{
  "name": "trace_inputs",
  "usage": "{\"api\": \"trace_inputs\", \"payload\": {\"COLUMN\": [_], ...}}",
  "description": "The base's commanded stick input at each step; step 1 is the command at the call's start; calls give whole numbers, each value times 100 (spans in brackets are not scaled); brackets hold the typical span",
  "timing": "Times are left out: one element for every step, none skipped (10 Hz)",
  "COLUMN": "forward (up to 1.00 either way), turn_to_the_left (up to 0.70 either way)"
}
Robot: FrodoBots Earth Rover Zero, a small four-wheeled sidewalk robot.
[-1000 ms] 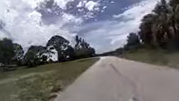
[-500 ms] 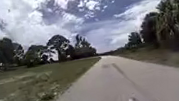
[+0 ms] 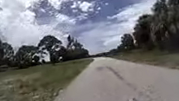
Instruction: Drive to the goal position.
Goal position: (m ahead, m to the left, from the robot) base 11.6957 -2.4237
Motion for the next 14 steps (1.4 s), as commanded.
{"api": "trace_inputs", "payload": {"forward": [85, 85, 85, 85, 85, 85, 85, 85, 85, 85, 85, 85, 85, 85], "turn_to_the_left": [0, 0, 0, 0, 0, 0, 0, 0, 0, 0, 0, 0, 0, 0]}}
